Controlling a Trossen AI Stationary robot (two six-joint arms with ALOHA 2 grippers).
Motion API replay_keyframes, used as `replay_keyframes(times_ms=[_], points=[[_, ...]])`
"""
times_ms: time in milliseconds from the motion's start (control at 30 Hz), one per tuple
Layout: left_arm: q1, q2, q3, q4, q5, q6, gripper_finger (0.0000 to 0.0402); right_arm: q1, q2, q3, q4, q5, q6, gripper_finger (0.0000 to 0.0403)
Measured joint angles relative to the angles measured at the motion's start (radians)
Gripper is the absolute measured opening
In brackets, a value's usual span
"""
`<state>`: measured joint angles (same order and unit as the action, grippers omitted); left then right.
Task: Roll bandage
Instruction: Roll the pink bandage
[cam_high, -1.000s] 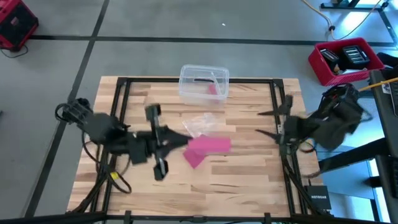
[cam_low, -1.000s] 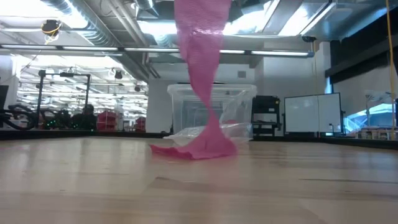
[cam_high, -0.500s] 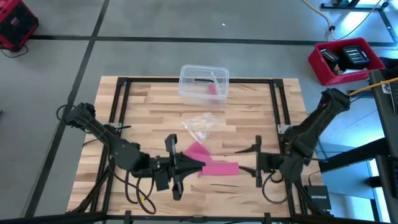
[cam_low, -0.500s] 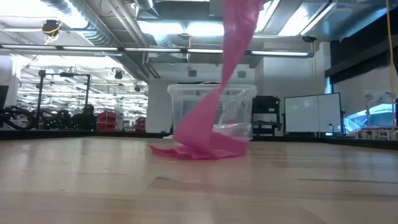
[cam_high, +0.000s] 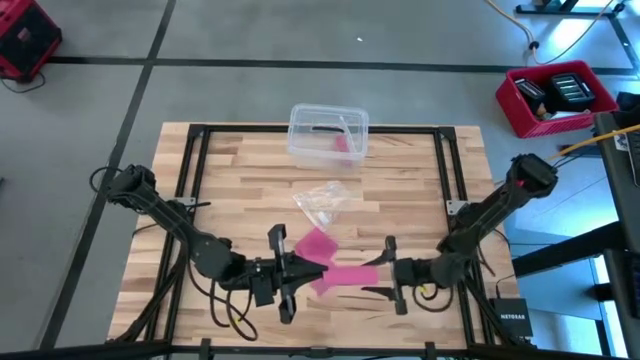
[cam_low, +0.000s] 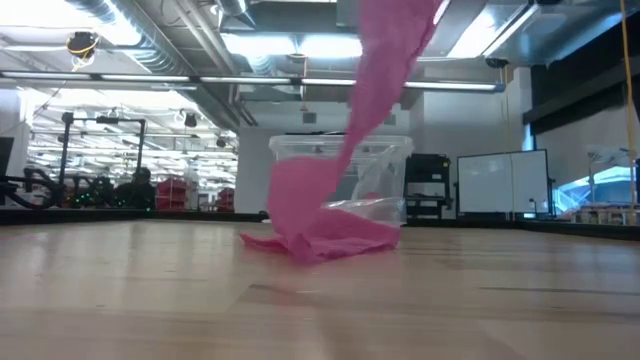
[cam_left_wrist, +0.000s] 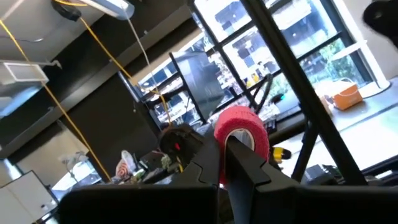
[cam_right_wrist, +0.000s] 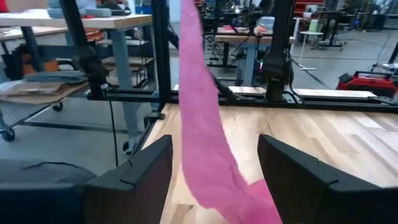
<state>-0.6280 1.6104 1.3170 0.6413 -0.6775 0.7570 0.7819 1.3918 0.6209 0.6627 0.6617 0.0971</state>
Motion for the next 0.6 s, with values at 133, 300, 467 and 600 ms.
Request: replay_keyframes(times_ms=[133,300,467,600], points=[[0.002,-0.001,0.0,0.008,-0.007,-0.011,0.0,-0.025,0.025,0.004,0.044,0.008,-0.044,0.0236],[0.002,0.0,0.0,0.005,-0.007,-0.014,0.0,-0.078,0.026,0.038,0.045,-0.048,-0.104,0.0236],[0.003,0.0,0.0,-0.004,-0.007,-0.025,0.0,-0.117,0.026,0.046,0.041,-0.121,-0.118,0.0236],[0.003,0.0,0.0,-0.001,-0.007,-0.029,0.0,-0.131,0.026,0.046,0.046,-0.208,-0.073,0.0236]])
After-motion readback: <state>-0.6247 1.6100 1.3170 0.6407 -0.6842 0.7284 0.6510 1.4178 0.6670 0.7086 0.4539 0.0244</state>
